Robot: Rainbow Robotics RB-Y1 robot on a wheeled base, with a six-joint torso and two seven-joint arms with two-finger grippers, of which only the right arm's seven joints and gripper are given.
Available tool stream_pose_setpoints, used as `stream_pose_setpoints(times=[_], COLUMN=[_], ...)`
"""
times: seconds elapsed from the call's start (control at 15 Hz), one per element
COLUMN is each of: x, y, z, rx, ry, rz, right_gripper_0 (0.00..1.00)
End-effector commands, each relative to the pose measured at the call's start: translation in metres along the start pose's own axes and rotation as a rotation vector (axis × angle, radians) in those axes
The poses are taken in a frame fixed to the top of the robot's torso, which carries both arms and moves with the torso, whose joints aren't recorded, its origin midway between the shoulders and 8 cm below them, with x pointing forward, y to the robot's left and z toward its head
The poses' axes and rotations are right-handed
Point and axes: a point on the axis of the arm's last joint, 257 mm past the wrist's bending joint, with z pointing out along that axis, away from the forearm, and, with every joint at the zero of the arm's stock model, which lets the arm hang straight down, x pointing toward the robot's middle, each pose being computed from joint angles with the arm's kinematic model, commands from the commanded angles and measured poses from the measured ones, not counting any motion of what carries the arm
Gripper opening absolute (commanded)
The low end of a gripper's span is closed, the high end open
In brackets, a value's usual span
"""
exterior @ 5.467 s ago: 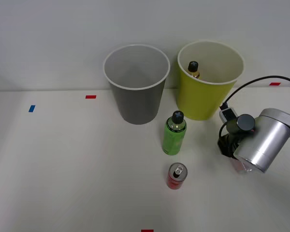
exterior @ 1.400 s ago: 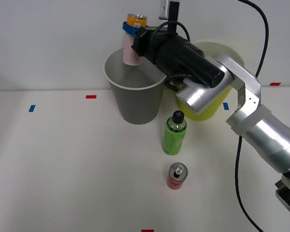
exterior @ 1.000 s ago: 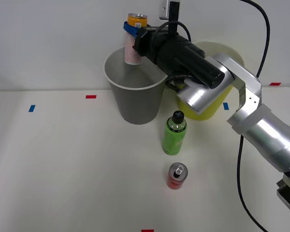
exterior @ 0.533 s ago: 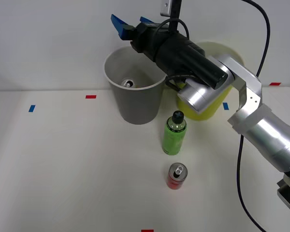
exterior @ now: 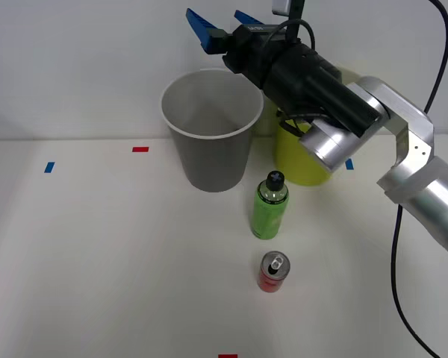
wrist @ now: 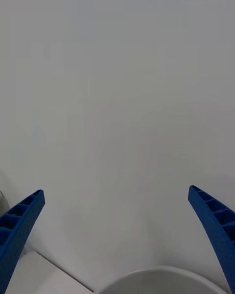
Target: Put cans in the gray bin, plastic bottles in the light green bin
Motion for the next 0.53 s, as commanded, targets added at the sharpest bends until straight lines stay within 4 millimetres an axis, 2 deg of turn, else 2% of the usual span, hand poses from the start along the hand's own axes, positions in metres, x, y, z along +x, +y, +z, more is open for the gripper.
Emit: stream_pose_setpoints(times=[0.07, 0.33, 0.53], x=[-0.009, -0.026, -0.017], y=[-0.008, -0.022, -0.052], z=[-0.037, -0.107, -0.171], rx=[-0.003, 0.047, 0.165], ry=[0.0, -0.062, -0.076], rz=[-0.031, -0.031, -0.055], right_gripper_0=[1.0, 1.0, 1.0])
